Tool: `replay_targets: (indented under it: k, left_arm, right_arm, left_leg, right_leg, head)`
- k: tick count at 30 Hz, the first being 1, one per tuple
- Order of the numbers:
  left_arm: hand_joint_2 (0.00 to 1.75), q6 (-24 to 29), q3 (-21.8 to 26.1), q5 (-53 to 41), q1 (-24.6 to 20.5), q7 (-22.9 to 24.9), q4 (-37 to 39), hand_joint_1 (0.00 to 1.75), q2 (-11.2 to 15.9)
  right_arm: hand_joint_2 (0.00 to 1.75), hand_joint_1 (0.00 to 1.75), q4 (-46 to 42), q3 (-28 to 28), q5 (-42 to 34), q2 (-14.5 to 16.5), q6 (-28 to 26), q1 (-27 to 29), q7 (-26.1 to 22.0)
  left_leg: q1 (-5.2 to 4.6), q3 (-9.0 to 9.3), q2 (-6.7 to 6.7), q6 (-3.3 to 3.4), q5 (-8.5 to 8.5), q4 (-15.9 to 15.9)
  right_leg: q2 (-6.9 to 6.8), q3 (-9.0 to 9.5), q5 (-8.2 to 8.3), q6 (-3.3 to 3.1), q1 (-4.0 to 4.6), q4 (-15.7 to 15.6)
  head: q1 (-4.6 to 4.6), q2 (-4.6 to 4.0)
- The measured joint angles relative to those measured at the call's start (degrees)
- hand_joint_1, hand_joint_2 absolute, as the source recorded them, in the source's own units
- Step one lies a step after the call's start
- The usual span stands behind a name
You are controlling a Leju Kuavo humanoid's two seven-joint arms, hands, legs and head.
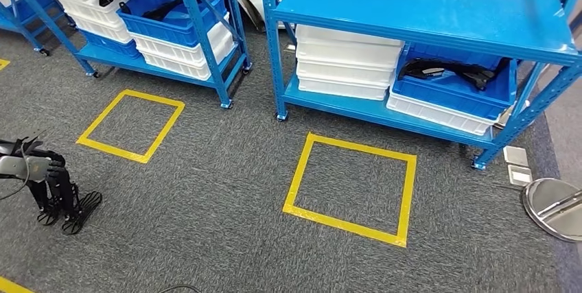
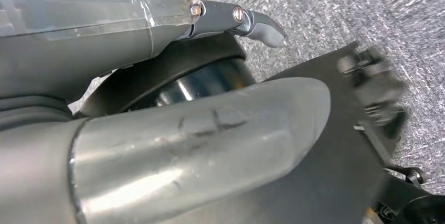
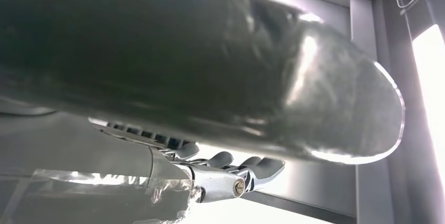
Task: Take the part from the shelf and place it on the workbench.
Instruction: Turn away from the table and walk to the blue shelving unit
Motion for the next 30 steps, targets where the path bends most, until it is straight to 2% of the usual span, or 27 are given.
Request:
replay_targets:
  k: [1,2,3,4,6,7,8,9,13,16,18,22,24,26,28,30]
  left_arm:
    - [0.00,0.0,0.0,0.0,0.0,0.0,0.0,0.00,0.0]
    - [0.00,0.1,0.0,0.1,0.0,0.0,0.0,0.00,0.0]
    - [0.00,0.1,0.0,0.1,0.0,0.0,0.0,0.00,0.0]
    - [0.00,0.1,0.0,0.1,0.0,0.0,0.0,0.00,0.0]
    - [0.00,0.3,0.0,0.2,0.0,0.1,0.0,0.00,0.0]
    - [0.00,0.4,0.0,0.2,0.1,0.1,0.0,0.00,0.0]
    - [0.00,0.5,0.0,0.3,0.1,0.1,0.0,0.00,0.0]
    - [0.00,0.6,0.0,0.4,0.1,0.1,0.0,0.00,0.0]
    - [0.00,0.7,0.0,0.7,0.3,0.6,-0.1,0.00,0.0]
    - [0.00,0.7,0.0,0.7,0.2,1.0,-0.1,0.00,0.0]
    - [0.00,0.6,0.0,0.7,0.2,1.1,-0.1,0.00,0.0]
    - [1.75,0.4,0.0,0.7,0.2,1.1,-0.1,0.00,0.0]
    - [1.75,-0.2,0.0,0.6,0.2,1.0,-0.1,0.00,0.0]
    - [1.75,-1.1,0.0,0.3,0.2,1.0,-0.1,0.00,0.0]
    - [1.75,-1.6,-0.1,-0.3,0.1,1.5,-0.1,0.00,0.0]
    - [1.75,-1.5,-0.3,-1.1,0.0,2.7,-0.1,0.00,0.0]
  right_arm:
    - [0.00,0.00,0.0,0.0,0.0,0.0,0.0,0.0,0.0]
    - [0.00,0.00,0.0,0.0,0.0,0.0,0.0,0.0,0.0]
    - [0.00,0.00,0.0,0.0,0.0,0.0,0.0,0.0,0.0]
    - [0.00,0.00,0.0,0.0,0.0,0.1,0.0,0.0,0.0]
    - [0.00,0.00,0.0,0.0,-0.2,0.1,0.0,0.0,-0.2]
    - [0.00,0.00,0.0,0.0,-0.2,0.1,0.0,0.0,-0.3]
    - [0.00,0.00,0.1,0.0,-0.3,0.2,0.0,0.0,-0.3]
    - [0.00,0.00,0.1,0.0,-0.4,0.2,0.0,0.0,-0.1]
    - [0.00,0.00,0.7,0.0,-3.7,0.2,0.0,0.4,2.5]
    - [0.00,0.00,2.8,0.0,-12.4,0.5,0.0,1.7,4.5]
    - [0.00,0.00,4.7,0.0,-17.0,1.0,0.0,2.9,4.2]
    - [0.00,0.00,7.5,0.0,-19.3,1.7,0.0,3.8,3.5]
    - [0.00,0.00,9.9,0.0,-24.2,2.0,0.0,4.5,4.8]
    - [0.00,0.00,15.3,0.2,-33.4,2.5,0.0,5.8,5.4]
    - [0.00,0.00,24.0,1.3,-43.2,3.0,0.4,6.7,3.7]
    - [0.00,0.00,36.4,4.3,-53.1,3.8,1.9,5.9,1.7]
  left_leg:
    - [-0.04,-1.89,-0.21,0.02,-1.45,3.9]
    - [-0.12,-3.17,-0.32,0.13,-1.93,6.4]
    - [-0.22,-3.44,-0.39,0.37,-1.21,6.7]
    - [-0.36,-2.68,-0.46,0.71,0.54,4.7]
    - [-0.70,0.58,-0.93,1.61,4.86,-2.9]
    - [-0.87,1.88,-1.23,1.94,6.16,-6.3]
    - [-1.05,2.58,-1.48,2.16,6.75,-8.5]
    - [-1.11,2.73,-1.65,2.21,6.70,-9.4]
    - [-1.09,2.81,-1.58,1.75,6.68,-10.0]
    - [-1.08,2.91,-1.59,1.87,6.68,-10.0]
    - [-1.13,2.94,-1.59,1.99,6.64,-10.0]
    - [-1.19,3.00,-1.57,2.17,6.54,-9.9]
    - [-1.14,3.02,-1.58,2.23,6.49,-9.9]
    - [-1.01,3.04,-1.62,2.25,6.41,-9.9]
    - [-0.91,3.03,-1.67,2.23,6.34,-10.0]
    - [-0.77,3.02,-1.70,2.20,6.31,-10.0]
  right_leg:
    - [0.10,-0.01,-0.03,-0.15,0.18,0.0]
    - [0.24,0.02,-0.07,-0.26,0.36,0.0]
    - [0.43,0.11,-0.10,-0.32,0.51,0.0]
    - [0.64,0.26,-0.14,-0.36,0.63,0.0]
    - [1.04,0.52,-0.23,-0.38,0.77,0.0]
    - [1.23,0.48,-0.27,-0.31,0.83,0.1]
    - [1.38,0.35,-0.24,-0.14,0.82,0.1]
    - [1.49,0.15,-0.31,0.01,0.84,0.2]
    - [1.58,0.21,-0.53,-0.69,0.91,0.1]
    - [1.57,0.51,-0.34,-0.27,0.93,-0.3]
    - [1.58,0.59,-0.28,-0.09,0.89,-0.4]
    - [1.60,0.62,-0.31,0.24,0.83,-0.5]
    - [1.58,0.67,-0.36,0.34,0.88,-0.5]
    - [1.53,0.77,-0.42,0.37,0.99,-0.5]
    - [1.46,0.87,-0.47,0.38,1.07,-0.5]
    - [1.42,0.92,-0.49,0.38,1.11,-0.6]
  head:
    - [-0.03,0.00]
    - [-0.04,0.00]
    - [-0.04,0.00]
    - [-0.04,0.00]
    - [0.00,0.00]
    - [0.01,0.00]
    - [-0.02,0.00]
    - [-0.05,0.00]
    - [-0.04,0.00]
    - [-0.03,0.00]
    - [-0.04,0.00]
    - [-0.08,0.00]
    - [-0.09,0.00]
    - [-0.07,0.00]
    - [-0.07,0.00]
    - [-0.07,0.00]
